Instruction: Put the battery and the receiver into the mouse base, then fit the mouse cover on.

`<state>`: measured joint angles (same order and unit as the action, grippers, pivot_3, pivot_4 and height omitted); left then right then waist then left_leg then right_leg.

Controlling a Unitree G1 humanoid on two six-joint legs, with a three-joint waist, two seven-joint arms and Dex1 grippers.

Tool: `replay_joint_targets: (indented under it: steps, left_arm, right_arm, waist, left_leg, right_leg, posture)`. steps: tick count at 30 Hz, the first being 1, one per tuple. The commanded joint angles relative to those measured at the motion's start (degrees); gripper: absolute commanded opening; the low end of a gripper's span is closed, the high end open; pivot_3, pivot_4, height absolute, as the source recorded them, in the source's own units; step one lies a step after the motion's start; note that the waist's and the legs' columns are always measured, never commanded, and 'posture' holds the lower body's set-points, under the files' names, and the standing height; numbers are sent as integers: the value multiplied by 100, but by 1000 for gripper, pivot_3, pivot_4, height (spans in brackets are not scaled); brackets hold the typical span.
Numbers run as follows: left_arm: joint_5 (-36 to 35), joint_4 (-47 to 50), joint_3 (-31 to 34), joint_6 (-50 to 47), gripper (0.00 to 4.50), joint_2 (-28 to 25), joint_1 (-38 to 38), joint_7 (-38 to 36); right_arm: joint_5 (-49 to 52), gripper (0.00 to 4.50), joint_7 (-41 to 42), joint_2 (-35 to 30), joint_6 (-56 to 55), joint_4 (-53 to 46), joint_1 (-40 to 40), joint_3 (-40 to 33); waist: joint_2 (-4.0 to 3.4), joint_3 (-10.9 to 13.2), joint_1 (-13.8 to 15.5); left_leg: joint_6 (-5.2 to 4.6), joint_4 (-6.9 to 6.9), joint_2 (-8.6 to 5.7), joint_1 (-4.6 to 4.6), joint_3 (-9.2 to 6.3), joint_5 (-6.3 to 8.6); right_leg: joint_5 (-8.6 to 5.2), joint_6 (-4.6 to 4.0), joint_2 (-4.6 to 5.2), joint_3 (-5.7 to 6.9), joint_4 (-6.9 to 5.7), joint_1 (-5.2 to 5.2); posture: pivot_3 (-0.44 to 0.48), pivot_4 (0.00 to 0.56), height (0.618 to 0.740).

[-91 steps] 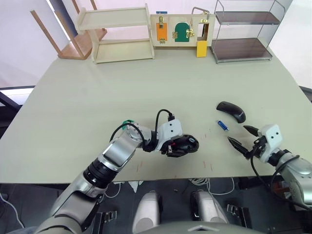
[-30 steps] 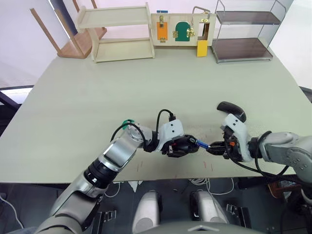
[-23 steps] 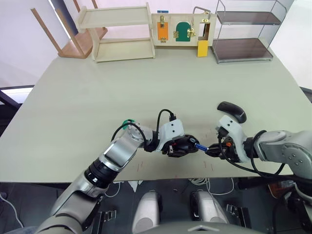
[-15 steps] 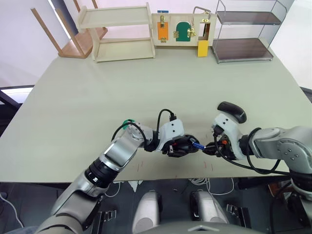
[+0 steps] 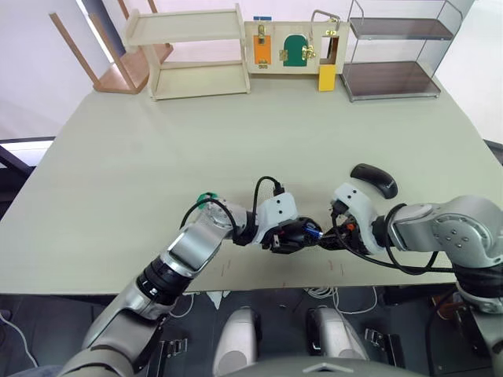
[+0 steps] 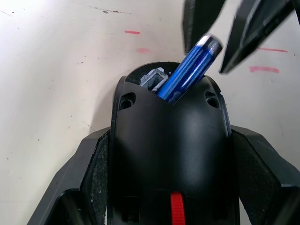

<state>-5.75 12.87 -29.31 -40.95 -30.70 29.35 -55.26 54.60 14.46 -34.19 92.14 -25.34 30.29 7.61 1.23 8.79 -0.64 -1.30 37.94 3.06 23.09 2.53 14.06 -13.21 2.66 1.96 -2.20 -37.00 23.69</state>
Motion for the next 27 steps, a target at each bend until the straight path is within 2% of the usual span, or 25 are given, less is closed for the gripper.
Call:
replay_joint_targets:
  steps: [1,5,8,16,17,18,19,20,23,27]
  left_arm:
    - [28,-56,-142,-197,3023,18,-135,28]
    - [-13,18,-115,-244,3023,-1,-199,27]
    - [-55,65,-88,-302,3023,12,-209,31]
    - [-92,140,-77,-376,3023,-4,-215,12]
    - [-107,150,-73,-390,3023,-4,-229,12]
    - [-106,159,-89,-388,3023,-22,-226,4]
    - [-94,161,-105,-381,3023,-39,-220,1]
    - [-71,161,-124,-363,3023,-58,-214,4]
    - [-93,158,-103,-368,3023,-54,-215,20]
    - [-87,158,-115,-344,3023,-70,-216,24]
  right_arm:
    - [212,3077,21,-80,36,-58,155,-105]
    - [215,4446,339,-222,-32,-315,28,-365]
    - [152,4446,575,-372,-316,-508,-140,-463]
    - [-756,4446,1986,-918,-2860,-756,-1221,-523]
    - [-980,4206,2120,-903,-3296,-664,-1406,-498]
    - [-1242,3679,2276,-915,-3726,-579,-1589,-410]
    - [-1450,3585,2401,-904,-4084,-511,-1745,-349]
    - [-1629,3204,2535,-766,-4570,-399,-1916,-362]
    - [-1971,1730,2941,-522,-5576,-140,-2197,-350]
    - [-2328,54,3397,-365,-6377,151,-2430,-216]
  waist:
    - [0,0,0]
    - [0,0,1]
    - [0,0,-1]
    - [1,1,-6]
    - [2,1,-8]
    - [2,1,-9]
    - [6,0,2]
    - [8,1,8]
    - [8,1,-3]
    - [9,1,-3]
  left_leg:
    - [0,-3,0,0,0,0]
    - [-1,-7,0,2,0,1]
    - [-1,-12,0,4,-1,1]
    - [-6,-27,-3,5,-1,4]
    - [-6,-27,-3,3,1,4]
    - [-6,-27,-3,2,1,4]
    - [-6,-27,-2,1,2,4]
    - [-6,-27,-1,-1,-3,4]
    - [-6,-36,-2,-2,2,4]
    - [-6,-36,-2,-6,5,4]
  right_leg:
    - [0,0,0,0,2,0]
    - [0,0,0,1,9,0]
    - [0,0,0,3,15,1]
    - [-6,9,-1,4,27,1]
    - [-7,9,-1,2,27,1]
    - [-6,9,-1,2,26,1]
    - [-6,9,-1,1,25,1]
    - [-7,9,-5,5,25,0]
    - [-7,8,-4,1,26,1]
    - [-7,9,-5,-1,25,0]
  posture:
    - [0,150,740]
    - [0,150,740]
    - [0,150,740]
    - [0,150,740]
    - [0,150,740]
    - [0,150,740]
    - [0,150,740]
    - [0,150,740]
    - [0,150,740]
    - [0,150,740]
